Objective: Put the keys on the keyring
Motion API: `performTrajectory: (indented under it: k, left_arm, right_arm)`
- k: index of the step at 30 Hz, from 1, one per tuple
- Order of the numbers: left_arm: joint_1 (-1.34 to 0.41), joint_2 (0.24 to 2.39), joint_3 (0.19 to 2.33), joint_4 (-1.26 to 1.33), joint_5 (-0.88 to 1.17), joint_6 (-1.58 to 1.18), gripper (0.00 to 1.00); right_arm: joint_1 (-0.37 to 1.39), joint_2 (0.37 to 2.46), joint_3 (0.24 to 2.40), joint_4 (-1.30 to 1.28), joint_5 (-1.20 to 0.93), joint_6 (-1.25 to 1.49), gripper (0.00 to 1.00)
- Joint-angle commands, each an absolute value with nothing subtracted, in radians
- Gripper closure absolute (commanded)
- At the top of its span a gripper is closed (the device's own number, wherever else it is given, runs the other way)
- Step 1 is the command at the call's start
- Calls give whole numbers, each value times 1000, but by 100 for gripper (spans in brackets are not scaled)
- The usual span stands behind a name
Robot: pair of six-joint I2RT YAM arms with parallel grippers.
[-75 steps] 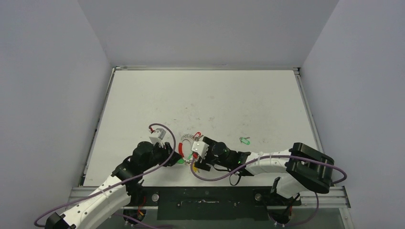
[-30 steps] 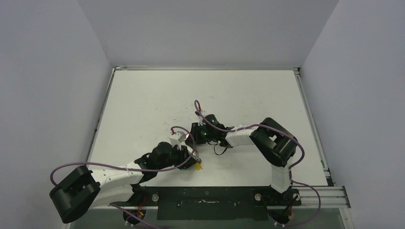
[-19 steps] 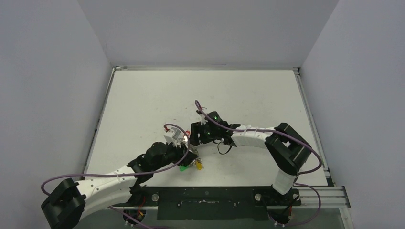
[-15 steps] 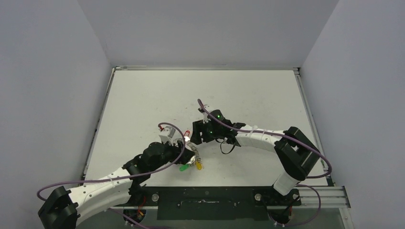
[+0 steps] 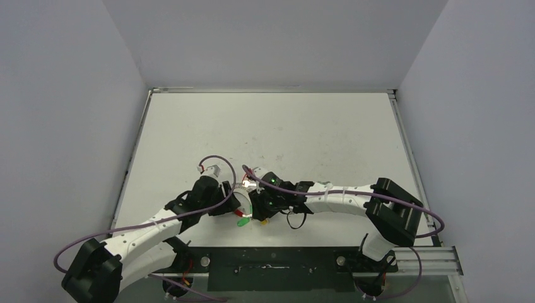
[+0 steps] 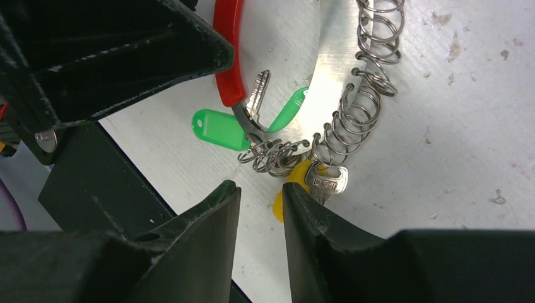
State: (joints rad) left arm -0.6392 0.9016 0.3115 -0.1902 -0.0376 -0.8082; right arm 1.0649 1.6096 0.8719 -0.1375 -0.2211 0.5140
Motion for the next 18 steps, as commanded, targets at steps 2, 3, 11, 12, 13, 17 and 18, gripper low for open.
performTrajectory:
  k: [2, 3, 11, 12, 13, 17, 18]
  left_arm:
    - [-622, 1022, 407, -226, 49, -796, 44]
    - [-621, 1043, 411, -224, 53, -792, 44]
    - [-615, 1113, 420, -205, 64, -787, 50]
    - [-615, 1114, 420, -206, 62, -786, 50]
    - [-615, 1114, 419, -207, 61, -786, 51]
    - [-615, 1114, 416, -226, 46, -781, 55]
    - [-615, 1113, 414, -235, 41, -781, 56]
  right_arm:
    - [1077, 1546, 861, -140, -159, 560, 72]
    - [1086, 1546, 854, -140, -162, 563, 75]
    - [1134, 1625, 796, -91, -201, 594, 88]
    - [1140, 1640, 795, -75, -204, 602, 89]
    - [1142, 1652, 795, -60, -207, 610, 90]
    - [1137, 1689, 808, -74, -153, 624, 98]
    - [1127, 1694, 816, -102, -119, 618, 100]
